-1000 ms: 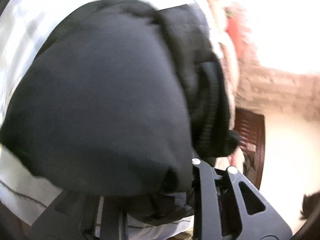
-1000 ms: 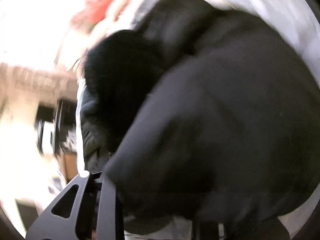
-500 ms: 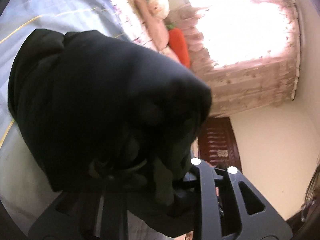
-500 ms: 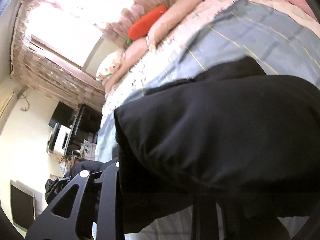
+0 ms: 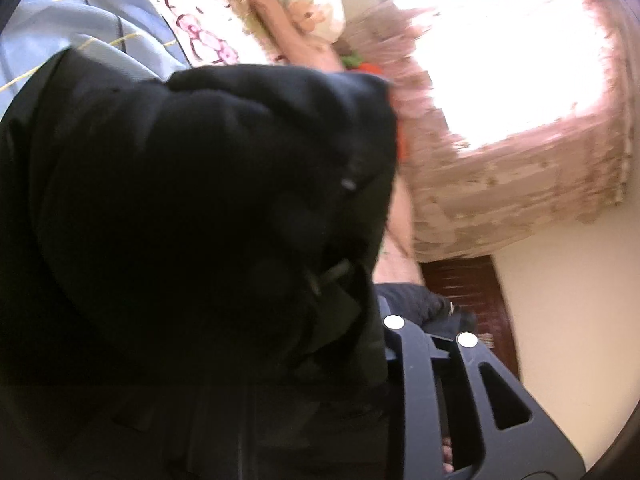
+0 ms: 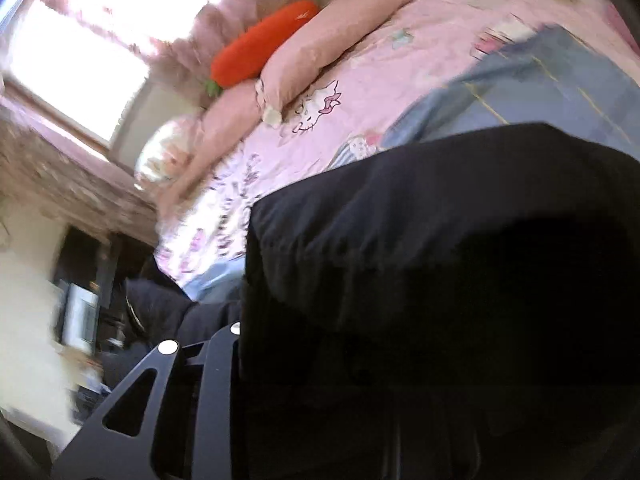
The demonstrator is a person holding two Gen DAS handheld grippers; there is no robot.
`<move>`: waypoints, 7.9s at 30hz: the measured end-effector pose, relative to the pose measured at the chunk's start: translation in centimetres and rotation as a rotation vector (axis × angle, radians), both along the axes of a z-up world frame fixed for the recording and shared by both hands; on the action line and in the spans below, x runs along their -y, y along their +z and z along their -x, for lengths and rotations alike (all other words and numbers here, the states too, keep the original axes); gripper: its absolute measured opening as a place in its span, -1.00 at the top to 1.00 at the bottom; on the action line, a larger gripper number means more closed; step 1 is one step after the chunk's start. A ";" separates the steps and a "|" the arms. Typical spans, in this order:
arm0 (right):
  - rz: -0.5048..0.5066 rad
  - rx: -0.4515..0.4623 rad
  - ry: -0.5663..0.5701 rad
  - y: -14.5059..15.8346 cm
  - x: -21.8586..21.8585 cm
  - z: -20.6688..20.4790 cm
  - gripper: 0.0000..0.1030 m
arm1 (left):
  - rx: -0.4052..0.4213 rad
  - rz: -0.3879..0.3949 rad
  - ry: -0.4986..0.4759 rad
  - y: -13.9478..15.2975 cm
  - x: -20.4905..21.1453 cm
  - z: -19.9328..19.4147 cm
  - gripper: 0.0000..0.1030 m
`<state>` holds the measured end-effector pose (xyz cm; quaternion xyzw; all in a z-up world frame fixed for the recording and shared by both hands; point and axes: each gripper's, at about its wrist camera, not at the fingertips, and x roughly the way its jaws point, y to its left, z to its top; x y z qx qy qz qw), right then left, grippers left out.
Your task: Fold large clothes
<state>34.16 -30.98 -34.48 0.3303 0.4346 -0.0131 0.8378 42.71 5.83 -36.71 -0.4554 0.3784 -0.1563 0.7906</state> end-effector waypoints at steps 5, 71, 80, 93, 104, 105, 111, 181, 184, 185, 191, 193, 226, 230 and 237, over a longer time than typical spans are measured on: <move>0.028 -0.067 0.020 -3.9 -0.3 -5.2 0.32 | -0.121 -0.064 -0.030 -3.7 1.5 -7.1 0.27; 0.640 -0.294 -0.233 -5.7 8.5 -7.3 -0.97 | -0.080 -1.349 -0.069 -3.2 4.4 -7.8 -0.96; 0.589 -0.359 -0.251 -9.5 9.7 -7.8 -0.97 | -0.154 -1.384 0.027 -6.0 -0.3 -7.2 -0.96; 0.448 0.101 -0.073 1.7 1.5 0.4 -0.97 | 0.323 -0.998 0.031 7.1 4.7 4.5 -0.96; 0.458 0.100 0.013 -5.5 -4.4 2.3 -0.97 | 0.149 -0.834 -0.108 -4.5 7.5 7.0 -0.96; 0.454 0.085 0.018 -5.1 -4.2 2.3 -0.97 | 0.139 -0.841 -0.118 -4.2 7.5 6.9 -0.96; 0.689 0.013 -0.123 -3.7 2.3 4.4 -0.97 | 0.145 -0.933 0.166 -0.3 1.8 9.8 -0.96; 0.603 0.027 0.096 37.0 -10.2 42.3 -0.97 | 0.057 -1.041 -0.109 37.9 2.1 47.8 -0.96; 0.638 0.019 0.090 36.8 -10.4 42.2 -0.97 | 0.050 -1.045 -0.101 37.7 1.7 47.5 -0.96; 0.646 0.018 0.089 36.7 -10.4 42.1 -0.97 | 0.053 -1.047 -0.098 37.7 1.7 47.4 -0.96; 0.618 -0.001 0.089 36.1 -9.9 41.5 -0.97 | 0.061 -1.080 -0.104 37.5 2.1 47.1 -0.96; 0.619 -0.006 0.088 36.0 -9.8 41.5 -0.97 | 0.071 -1.089 -0.107 37.5 2.3 47.1 -0.96; 0.614 -0.054 0.109 34.5 -9.5 40.5 -0.97 | 0.030 -1.083 -0.098 36.0 1.4 45.3 -0.96; 0.614 -0.054 0.112 34.5 -9.5 40.5 -0.97 | 0.017 -1.067 -0.104 35.8 1.3 44.8 -0.96; 0.616 -0.056 0.104 33.9 -8.7 40.4 -0.97 | 0.003 -1.071 -0.108 35.3 1.4 44.5 -0.96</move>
